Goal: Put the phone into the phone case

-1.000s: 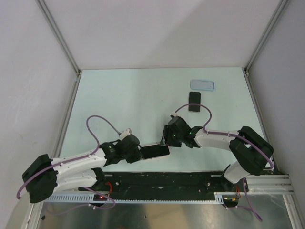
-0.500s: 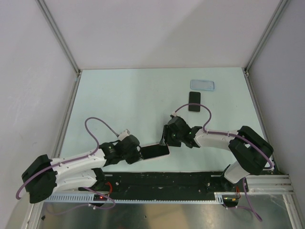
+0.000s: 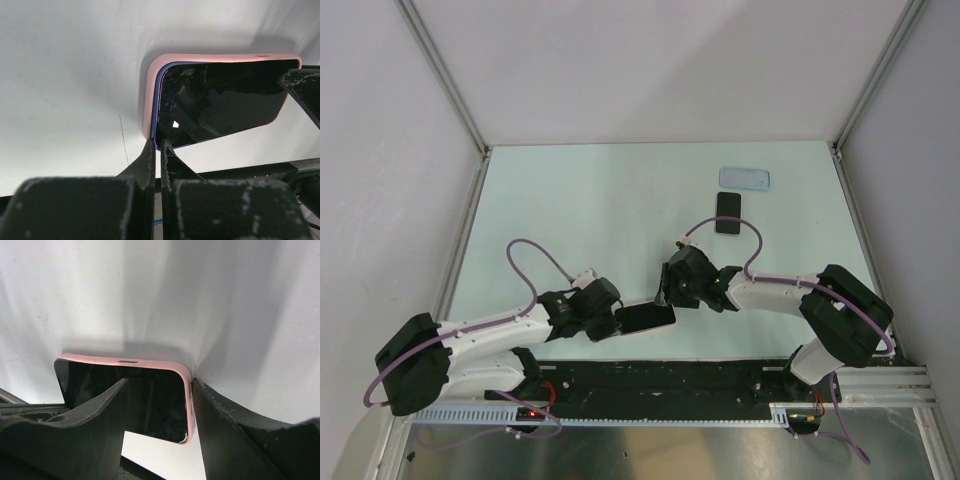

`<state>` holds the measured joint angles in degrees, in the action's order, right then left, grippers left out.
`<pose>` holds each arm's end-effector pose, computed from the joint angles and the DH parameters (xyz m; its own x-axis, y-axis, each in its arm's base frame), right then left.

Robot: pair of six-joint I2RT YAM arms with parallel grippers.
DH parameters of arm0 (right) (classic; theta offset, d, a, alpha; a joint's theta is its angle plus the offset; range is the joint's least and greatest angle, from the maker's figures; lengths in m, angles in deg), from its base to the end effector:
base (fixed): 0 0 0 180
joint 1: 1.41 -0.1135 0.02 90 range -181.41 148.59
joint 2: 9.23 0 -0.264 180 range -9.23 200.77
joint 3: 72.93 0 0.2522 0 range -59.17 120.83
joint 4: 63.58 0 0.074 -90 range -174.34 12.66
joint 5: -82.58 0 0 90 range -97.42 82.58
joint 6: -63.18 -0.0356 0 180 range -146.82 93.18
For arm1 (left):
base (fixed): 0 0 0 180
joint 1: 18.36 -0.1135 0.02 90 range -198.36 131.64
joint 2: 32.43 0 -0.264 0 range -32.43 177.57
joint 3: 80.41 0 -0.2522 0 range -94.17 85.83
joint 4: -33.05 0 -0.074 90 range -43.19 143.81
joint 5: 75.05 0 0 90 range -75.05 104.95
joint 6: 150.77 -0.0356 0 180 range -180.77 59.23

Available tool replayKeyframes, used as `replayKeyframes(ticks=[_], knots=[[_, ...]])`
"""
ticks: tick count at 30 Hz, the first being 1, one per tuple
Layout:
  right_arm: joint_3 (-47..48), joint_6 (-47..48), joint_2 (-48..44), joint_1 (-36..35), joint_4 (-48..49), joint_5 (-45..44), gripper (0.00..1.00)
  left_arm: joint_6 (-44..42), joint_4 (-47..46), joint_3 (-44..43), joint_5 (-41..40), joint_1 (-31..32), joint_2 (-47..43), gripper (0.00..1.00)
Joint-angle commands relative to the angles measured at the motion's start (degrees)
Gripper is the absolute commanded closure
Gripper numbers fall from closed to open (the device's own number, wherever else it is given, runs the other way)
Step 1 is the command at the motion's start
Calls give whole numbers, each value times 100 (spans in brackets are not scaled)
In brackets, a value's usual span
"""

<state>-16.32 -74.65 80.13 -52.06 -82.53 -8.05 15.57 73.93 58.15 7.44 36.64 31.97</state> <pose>0.1887 0.2295 0.1550 -0.9039 0.0664 -0.4225 -0.1474 0.8790 0.4536 0.1107 -0.1500 0.1551 -0.8786 -0.4248 -0.2181 -0.3163 0.8599 -0.4007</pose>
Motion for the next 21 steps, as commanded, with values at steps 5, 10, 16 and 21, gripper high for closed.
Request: replayKeyframes(ticks=[5,10,16,21], knots=[[-62,12,27,-147,-357,-366,42,-353,-312,205,-299,92,1265,100],[-117,26,-95,-208,-434,-518,42,-462,-322,122,-294,90,1698,100],[-96,191,-267,-279,-578,-749,42,-682,-304,-122,-241,85,2085,100],[-3,386,-400,-373,-862,-1038,41,-1158,93,-664,-320,57,2234,100]])
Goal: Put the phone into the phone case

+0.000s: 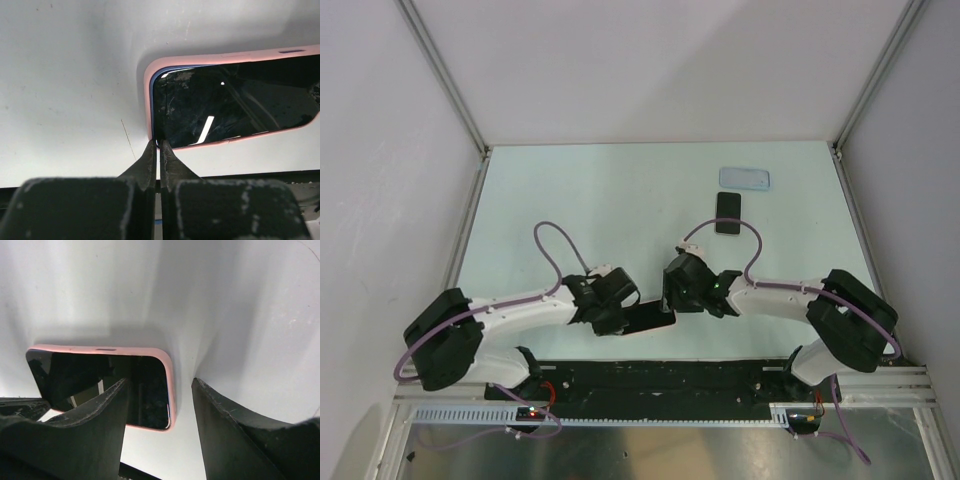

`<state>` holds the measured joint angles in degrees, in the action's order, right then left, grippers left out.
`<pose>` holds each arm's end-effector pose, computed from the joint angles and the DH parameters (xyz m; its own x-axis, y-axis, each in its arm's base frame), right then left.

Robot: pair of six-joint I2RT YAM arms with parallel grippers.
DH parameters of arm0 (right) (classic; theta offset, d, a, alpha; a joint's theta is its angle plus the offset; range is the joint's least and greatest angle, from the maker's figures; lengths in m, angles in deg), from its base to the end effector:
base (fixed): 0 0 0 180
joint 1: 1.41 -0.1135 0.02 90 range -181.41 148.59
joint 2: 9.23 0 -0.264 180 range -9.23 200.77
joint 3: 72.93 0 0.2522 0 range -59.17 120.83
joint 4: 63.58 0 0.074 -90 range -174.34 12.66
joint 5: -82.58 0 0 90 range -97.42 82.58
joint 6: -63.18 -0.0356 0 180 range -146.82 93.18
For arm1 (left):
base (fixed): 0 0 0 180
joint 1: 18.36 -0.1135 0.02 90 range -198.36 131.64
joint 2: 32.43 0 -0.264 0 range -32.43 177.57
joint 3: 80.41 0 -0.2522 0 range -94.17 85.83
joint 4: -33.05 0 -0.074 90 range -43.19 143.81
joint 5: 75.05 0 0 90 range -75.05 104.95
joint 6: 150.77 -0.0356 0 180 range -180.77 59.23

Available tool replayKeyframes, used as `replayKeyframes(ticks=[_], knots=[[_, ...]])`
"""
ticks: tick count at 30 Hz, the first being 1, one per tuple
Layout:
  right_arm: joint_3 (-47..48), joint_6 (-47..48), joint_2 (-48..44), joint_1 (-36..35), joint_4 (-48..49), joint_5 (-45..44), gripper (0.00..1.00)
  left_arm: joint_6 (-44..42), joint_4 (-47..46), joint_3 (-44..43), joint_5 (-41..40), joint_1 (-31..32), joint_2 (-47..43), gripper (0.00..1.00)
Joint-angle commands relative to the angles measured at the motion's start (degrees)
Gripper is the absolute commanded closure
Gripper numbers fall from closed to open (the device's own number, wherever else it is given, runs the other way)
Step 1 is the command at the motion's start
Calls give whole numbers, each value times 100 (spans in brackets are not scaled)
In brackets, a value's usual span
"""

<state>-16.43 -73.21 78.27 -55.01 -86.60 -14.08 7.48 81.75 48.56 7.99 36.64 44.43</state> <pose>0.1748 0.2301 0.1589 -0.8808 0.0172 -0.4732 -0.1758 0.9160 0.3606 0.1275 -0.1746 0.1553 -0.9429 -0.2609 -0.2073 -0.2190 0.9541 -0.2045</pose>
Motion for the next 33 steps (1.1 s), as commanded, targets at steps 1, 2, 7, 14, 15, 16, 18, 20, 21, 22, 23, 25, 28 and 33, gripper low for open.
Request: replayKeyframes(ticks=[1,2,7,14,15,16,18,20,21,22,23,25,28,33], knots=[[11,274,-228,-88,-477,-447,41,-432,-619,201,-393,20,962,99],[18,294,-236,-88,-492,-449,41,-543,-532,84,-415,-11,896,97],[26,342,-227,-90,-475,-410,41,-965,-225,-367,-456,-227,465,83],[89,359,-172,-89,-449,-378,41,-1291,-42,-733,-400,-427,-91,76],[96,363,-163,-84,-434,-362,41,-1311,-19,-739,-423,-472,-166,76],[95,361,-155,-78,-422,-345,41,-1326,6,-734,-461,-551,-221,76],[103,370,-137,-75,-415,-321,41,-1343,35,-673,-507,-721,-351,77],[112,379,-126,-68,-416,-302,41,-1385,54,-596,-552,-895,-438,77],[116,382,-123,-65,-418,-293,41,-1411,55,-561,-569,-961,-450,78],[118,388,-117,-59,-418,-288,41,-1433,52,-539,-565,-1016,-447,78],[119,391,-114,-52,-414,-277,41,-1461,46,-533,-563,-1043,-406,78],[120,393,-101,-47,-413,-256,41,-1503,32,-548,-522,-1066,-316,78],[121,394,-77,-41,-399,-242,41,-1571,-36,-566,-421,-1078,-217,78],[142,386,-9,-41,-357,-194,41,-1678,-223,-543,-144,-1066,-62,78]])
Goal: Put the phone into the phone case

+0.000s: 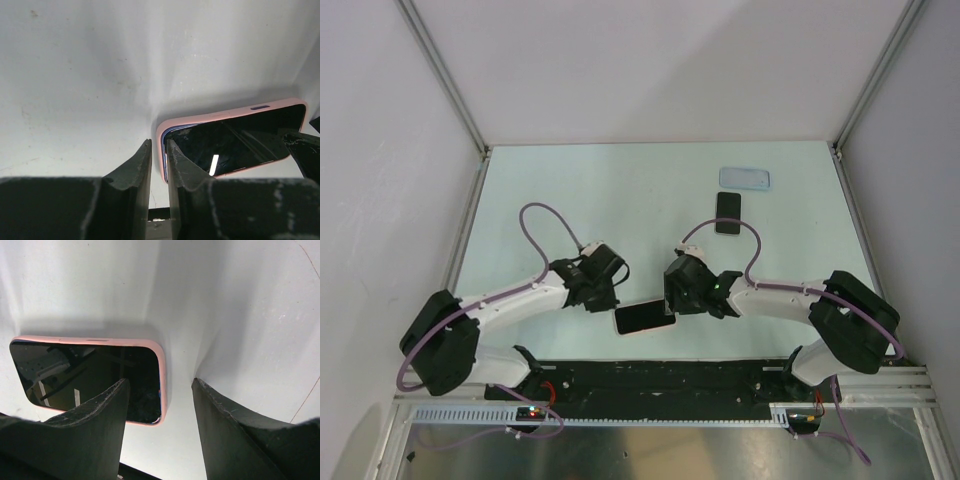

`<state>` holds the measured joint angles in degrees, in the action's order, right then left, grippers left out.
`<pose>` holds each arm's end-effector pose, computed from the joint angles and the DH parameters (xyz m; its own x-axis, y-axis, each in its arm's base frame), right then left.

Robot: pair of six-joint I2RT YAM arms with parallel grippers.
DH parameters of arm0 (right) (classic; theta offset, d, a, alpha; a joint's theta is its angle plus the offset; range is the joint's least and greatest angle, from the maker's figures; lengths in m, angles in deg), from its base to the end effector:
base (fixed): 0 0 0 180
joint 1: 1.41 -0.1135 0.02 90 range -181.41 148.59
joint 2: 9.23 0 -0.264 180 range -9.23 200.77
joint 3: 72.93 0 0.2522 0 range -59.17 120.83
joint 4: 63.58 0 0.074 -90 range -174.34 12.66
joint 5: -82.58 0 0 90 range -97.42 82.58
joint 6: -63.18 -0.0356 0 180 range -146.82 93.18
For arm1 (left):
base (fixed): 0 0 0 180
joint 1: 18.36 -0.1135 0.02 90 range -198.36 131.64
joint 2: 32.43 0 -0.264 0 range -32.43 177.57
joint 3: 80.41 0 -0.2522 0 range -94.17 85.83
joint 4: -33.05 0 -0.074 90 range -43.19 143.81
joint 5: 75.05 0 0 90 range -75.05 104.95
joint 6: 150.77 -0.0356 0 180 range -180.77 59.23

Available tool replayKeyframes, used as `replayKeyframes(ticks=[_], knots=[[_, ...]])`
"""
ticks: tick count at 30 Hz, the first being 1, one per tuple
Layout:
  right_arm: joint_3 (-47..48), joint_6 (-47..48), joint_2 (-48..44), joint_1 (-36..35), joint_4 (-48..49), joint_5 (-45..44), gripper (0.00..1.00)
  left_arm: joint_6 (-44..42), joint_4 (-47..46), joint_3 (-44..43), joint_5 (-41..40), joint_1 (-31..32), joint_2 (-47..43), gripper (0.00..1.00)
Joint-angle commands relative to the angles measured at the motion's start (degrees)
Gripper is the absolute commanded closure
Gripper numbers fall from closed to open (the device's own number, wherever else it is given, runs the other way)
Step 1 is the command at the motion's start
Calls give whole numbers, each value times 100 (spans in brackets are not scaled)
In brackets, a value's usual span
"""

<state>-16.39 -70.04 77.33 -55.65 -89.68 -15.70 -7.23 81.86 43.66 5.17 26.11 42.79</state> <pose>0.1698 0.2270 0.1602 -0.8713 -0.0503 -0.4881 -0.2187 0.9302 0.2946 0.1694 -0.1578 0.1842 -0.9123 -0.2150 -0.3484 -0.1491 0.9671 -0.2063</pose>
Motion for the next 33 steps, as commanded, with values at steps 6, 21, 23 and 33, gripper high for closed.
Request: replayKeyframes(ticks=[6,21,23,33], knots=[[150,71,135,17,-23,-11,41,-181,-452,127,291,43,226,78],[160,64,195,-12,-48,-40,41,215,-496,893,298,229,250,87],[160,63,214,-15,-53,-36,41,272,-463,987,248,244,233,88],[154,90,225,-43,-125,-122,41,493,-321,1035,32,479,619,92]])
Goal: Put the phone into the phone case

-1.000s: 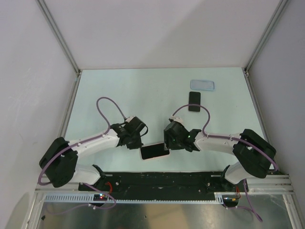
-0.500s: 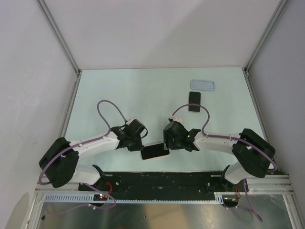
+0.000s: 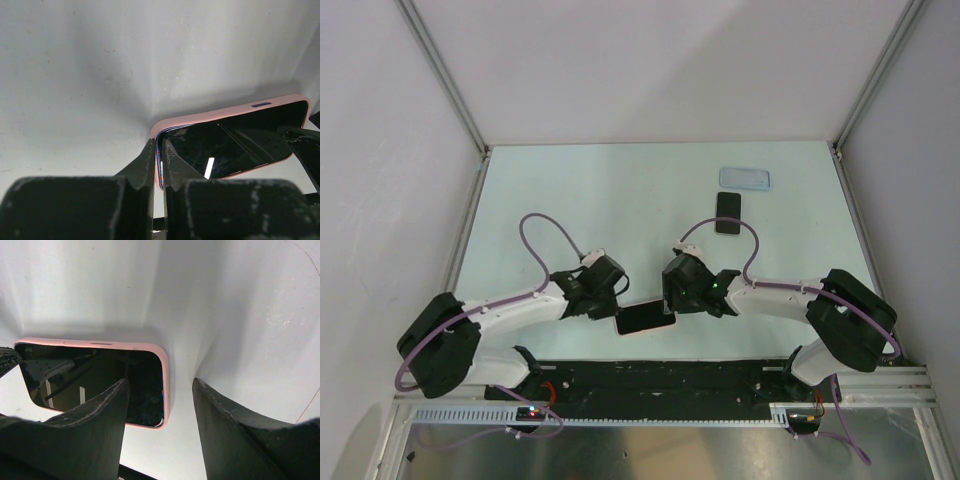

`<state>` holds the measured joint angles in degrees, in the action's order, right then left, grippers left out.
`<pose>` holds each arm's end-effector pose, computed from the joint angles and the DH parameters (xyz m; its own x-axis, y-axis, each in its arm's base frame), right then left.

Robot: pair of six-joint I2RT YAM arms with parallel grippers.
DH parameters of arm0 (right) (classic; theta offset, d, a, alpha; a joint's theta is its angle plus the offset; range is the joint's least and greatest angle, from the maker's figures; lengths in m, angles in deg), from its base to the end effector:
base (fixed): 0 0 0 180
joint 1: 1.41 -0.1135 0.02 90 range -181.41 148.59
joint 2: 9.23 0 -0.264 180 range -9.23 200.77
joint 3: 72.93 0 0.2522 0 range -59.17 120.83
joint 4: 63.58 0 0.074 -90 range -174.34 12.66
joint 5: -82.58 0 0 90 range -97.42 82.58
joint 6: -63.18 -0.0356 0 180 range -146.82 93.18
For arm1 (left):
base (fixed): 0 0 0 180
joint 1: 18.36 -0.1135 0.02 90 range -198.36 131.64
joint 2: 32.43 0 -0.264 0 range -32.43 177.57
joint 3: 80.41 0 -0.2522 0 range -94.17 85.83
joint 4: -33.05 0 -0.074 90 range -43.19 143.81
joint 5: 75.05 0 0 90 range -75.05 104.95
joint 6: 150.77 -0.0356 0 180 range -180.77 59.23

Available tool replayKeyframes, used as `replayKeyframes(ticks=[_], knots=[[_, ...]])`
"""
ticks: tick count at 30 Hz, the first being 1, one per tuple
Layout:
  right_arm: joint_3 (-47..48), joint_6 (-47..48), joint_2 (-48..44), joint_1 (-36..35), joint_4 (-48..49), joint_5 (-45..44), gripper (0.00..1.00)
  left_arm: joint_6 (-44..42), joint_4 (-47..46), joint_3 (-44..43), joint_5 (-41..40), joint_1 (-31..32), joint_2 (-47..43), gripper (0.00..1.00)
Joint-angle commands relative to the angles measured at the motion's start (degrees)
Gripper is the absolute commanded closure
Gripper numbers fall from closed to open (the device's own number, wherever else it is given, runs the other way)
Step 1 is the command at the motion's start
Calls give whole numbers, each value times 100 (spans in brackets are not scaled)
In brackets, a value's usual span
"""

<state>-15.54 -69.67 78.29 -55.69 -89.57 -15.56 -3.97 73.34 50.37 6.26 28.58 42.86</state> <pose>0.1720 0.2306 0.1600 -0.8706 -0.0575 -0.4886 -0.2258 0.9291 0.2929 0.1564 -0.1595 0.1580 -0.9122 -0.2353 -0.3354 -0.1505 0.9539 -0.2597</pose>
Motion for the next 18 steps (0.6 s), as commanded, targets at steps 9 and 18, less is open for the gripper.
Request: replayKeyframes(ticks=[9,18], knots=[[54,100,70,-111,-223,-274,40,440,473,52,-67,885,1413,93],[57,152,-77,-189,-365,-416,37,-69,764,-511,-73,559,842,82]])
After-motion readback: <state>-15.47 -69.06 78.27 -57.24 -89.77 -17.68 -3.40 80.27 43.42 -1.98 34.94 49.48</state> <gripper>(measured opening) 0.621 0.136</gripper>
